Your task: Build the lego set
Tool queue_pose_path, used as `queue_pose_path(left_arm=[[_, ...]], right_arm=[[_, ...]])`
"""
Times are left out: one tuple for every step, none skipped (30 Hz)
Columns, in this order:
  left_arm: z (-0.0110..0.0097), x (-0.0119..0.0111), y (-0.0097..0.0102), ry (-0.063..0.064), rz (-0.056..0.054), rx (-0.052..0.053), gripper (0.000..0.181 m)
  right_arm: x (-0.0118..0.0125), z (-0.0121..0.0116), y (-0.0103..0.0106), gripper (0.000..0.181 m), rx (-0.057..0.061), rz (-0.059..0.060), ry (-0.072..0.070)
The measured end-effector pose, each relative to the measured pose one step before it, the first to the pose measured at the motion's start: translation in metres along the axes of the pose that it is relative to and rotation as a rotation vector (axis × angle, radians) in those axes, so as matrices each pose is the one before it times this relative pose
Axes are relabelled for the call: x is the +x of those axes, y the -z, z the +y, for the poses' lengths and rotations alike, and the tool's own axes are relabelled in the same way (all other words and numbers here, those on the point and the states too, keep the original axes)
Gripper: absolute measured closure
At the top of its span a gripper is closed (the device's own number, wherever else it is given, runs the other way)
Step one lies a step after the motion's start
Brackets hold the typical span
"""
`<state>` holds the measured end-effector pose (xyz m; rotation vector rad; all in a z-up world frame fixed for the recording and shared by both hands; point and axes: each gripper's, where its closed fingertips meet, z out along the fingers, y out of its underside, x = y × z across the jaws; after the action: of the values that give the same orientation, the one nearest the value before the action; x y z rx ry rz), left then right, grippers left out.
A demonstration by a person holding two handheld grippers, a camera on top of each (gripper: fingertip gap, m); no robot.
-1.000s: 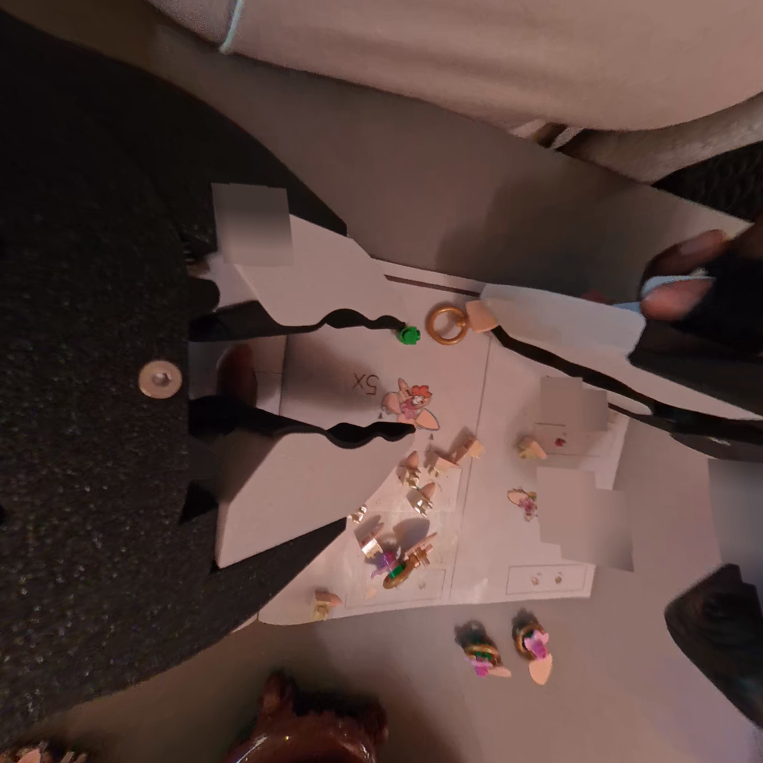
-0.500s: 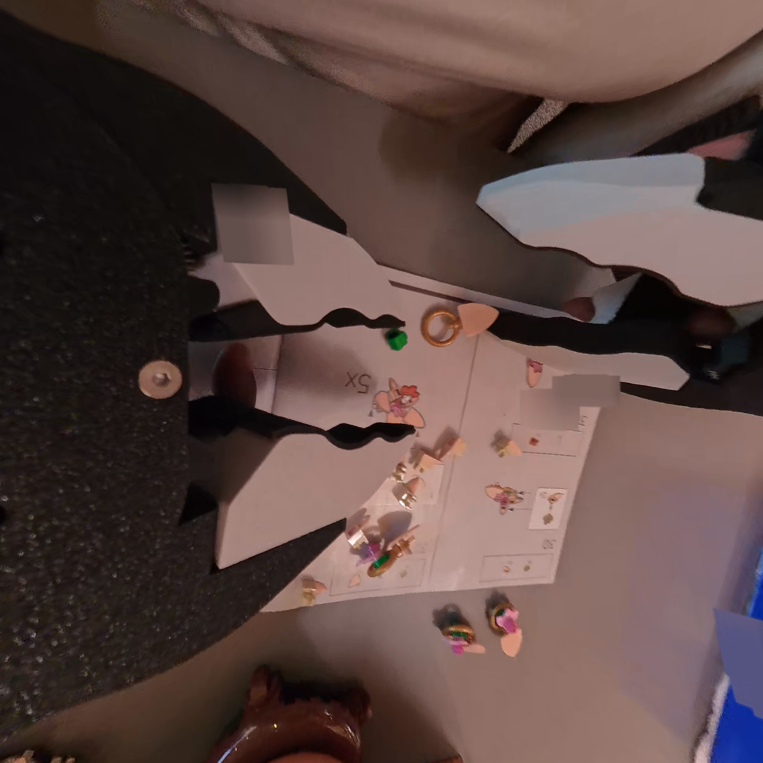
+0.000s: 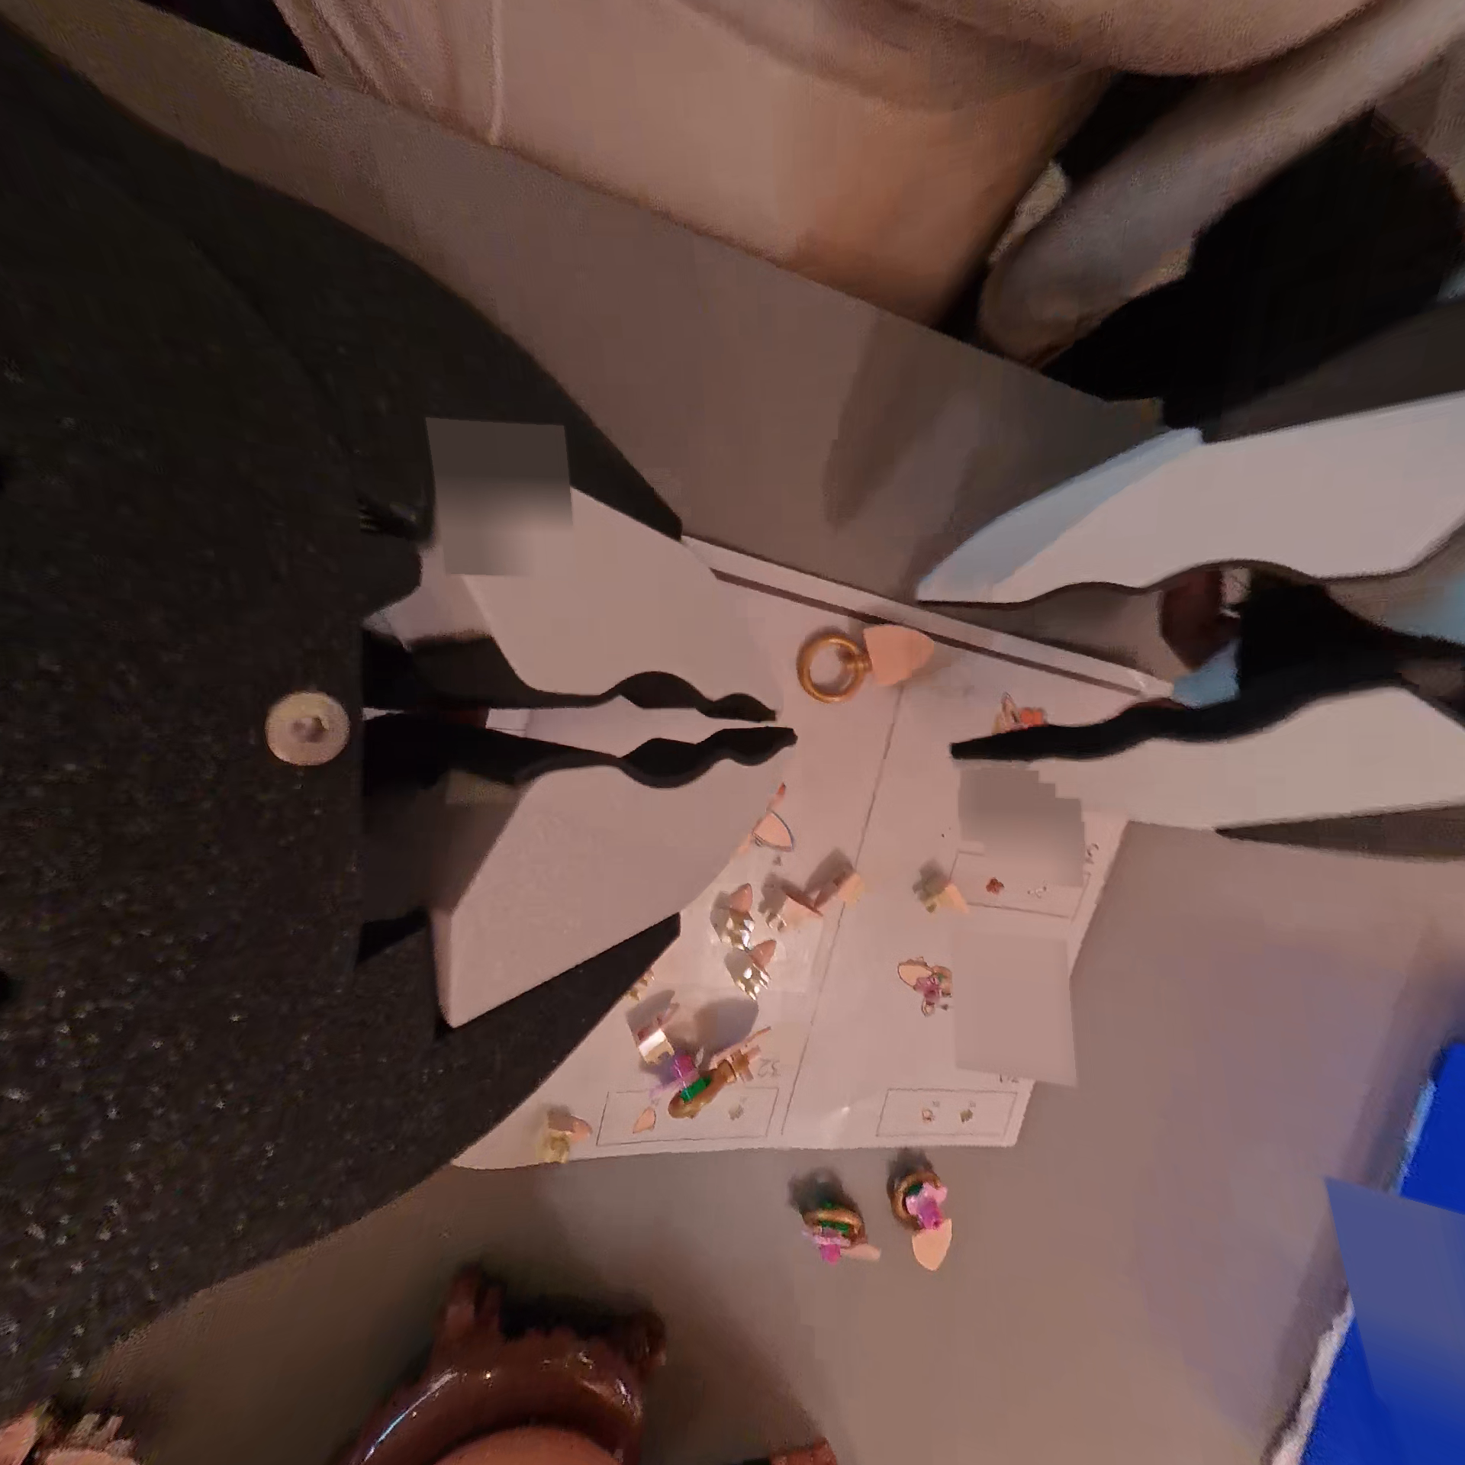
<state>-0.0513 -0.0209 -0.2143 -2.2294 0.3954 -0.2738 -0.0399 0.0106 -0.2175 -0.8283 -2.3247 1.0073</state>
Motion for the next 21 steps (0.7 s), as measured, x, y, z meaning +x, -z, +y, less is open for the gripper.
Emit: queue_pose_path(left_arm=[[-0.00573, -0.00150, 0.00050, -0.0233, -0.0207, 0.0515, 0.148], [-0.00682, -0.00064, 0.00079, -0.0125, -0.0093, 0.0597, 0.151], [-0.00682, -0.00050, 0.00118, -0.0023, -0.0036, 0.0611, 0.153], [-0.00661, -0.00026, 0.00163, 0.0040, 0.0011, 0.0577, 0.154], [-0.00686, 0.00055, 0.00180, 0.0025, 0.0090, 0.0608, 0.156], [-0.00602, 0.00037, 0.00212, -0.0030, 0.0089, 0.0607, 0.157], [-0.00244, -0.00063, 0.00290, 0.0006, -0.0025, 0.0405, 0.158], [0.00109, -0.00046, 0.00378, 0.0001, -0.0077, 0.0109, 0.158], [0.00269, 0.00023, 0.00427, -0.0161, -0.0071, -0.0037, 0.158], [0.00129, -0.00040, 0.00414, -0.0243, -0.0136, 0.0045, 0.158], [-0.00140, -0.00087, 0.00347, -0.0171, -0.0169, 0.0234, 0.158], [-0.00363, -0.00066, 0.00301, -0.0081, -0.0132, 0.0327, 0.158], [-0.00324, -0.00061, 0.00218, -0.0090, -0.0119, 0.0279, 0.158], [-0.00206, -0.00019, 0.00139, -0.0185, -0.0082, 0.0176, 0.158], [-0.00053, -0.00064, 0.00096, -0.0254, -0.0123, 0.0069, 0.158], [0.00012, -0.00143, 0.00058, -0.0206, -0.0163, 0.0033, 0.158], [-0.00017, -0.00062, 0.00023, -0.0071, -0.0086, 0.0049, 0.158], [-0.00006, 0.00026, -0.00001, 0.0001, 0.0005, 0.0020, 0.158], [0.00018, 0.00052, -0.00004, 0.0004, 0.0046, -0.0006, 0.158], [-0.00018, 0.00039, 0.00017, 0.0027, 0.0057, 0.0015, 0.158], [-0.00034, -0.00026, 0.00042, 0.0070, 0.0037, 0.0040, 0.158]], right_arm=[[0.00361, -0.00414, -0.00113, 0.181, 0.0228, 0.0196, -0.0272], [0.00163, -0.00276, -0.00182, 0.181, 0.0117, 0.0106, -0.0326], [0.00035, 0.00037, -0.00274, 0.181, -0.0076, 0.0081, -0.0337], [-0.00019, 0.00336, -0.00311, 0.181, -0.0242, 0.0157, -0.0280], [-0.00096, 0.00554, -0.00274, 0.181, -0.0326, 0.0223, -0.0146], [-0.00280, 0.00676, -0.00196, 0.181, -0.0347, 0.0218, 0.0012], [-0.00255, 0.00573, -0.00022, 0.181, -0.0236, 0.0326, 0.0078], [-0.00249, -0.00020, 0.00320, 0.181, 0.0176, 0.0390, 0.0041], [-0.00442, 0.00371, 0.00355, 0.181, -0.0101, 0.0234, 0.0086], [-0.00210, 0.00428, 0.00318, 0.181, -0.0131, 0.0397, 0.0104], [-0.00039, 0.00281, 0.00307, 0.180, -0.0028, 0.0510, 0.0188], [0.00110, 0.00106, 0.00332, 0.178, 0.0075, 0.0555, 0.0248], [0.00048, 0.00079, 0.00330, 0.178, 0.0074, 0.0419, 0.0303], [0.00245, 0.00037, 0.00367, 0.178, 0.0102, 0.0458, 0.0217], [0.00481, -0.00064, 0.00460, 0.177, 0.0172, 0.0510, 0.0029], [0.00341, -0.00134, 0.00533, 0.177, 0.0202, 0.0234, -0.0168], [0.00136, -0.00188, 0.00543, 0.177, 0.0208, -0.0037, -0.0333], [0.00189, -0.00130, 0.00513, 0.177, 0.0174, -0.0048, -0.0407], [0.00242, 0.00057, 0.00504, 0.177, 0.0045, -0.0014, -0.0383], [0.00243, 0.00271, 0.00465, 0.177, -0.0110, 0.0004, -0.0379], [0.00034, 0.00438, 0.00432, 0.175, -0.0245, -0.0066, -0.0358]])
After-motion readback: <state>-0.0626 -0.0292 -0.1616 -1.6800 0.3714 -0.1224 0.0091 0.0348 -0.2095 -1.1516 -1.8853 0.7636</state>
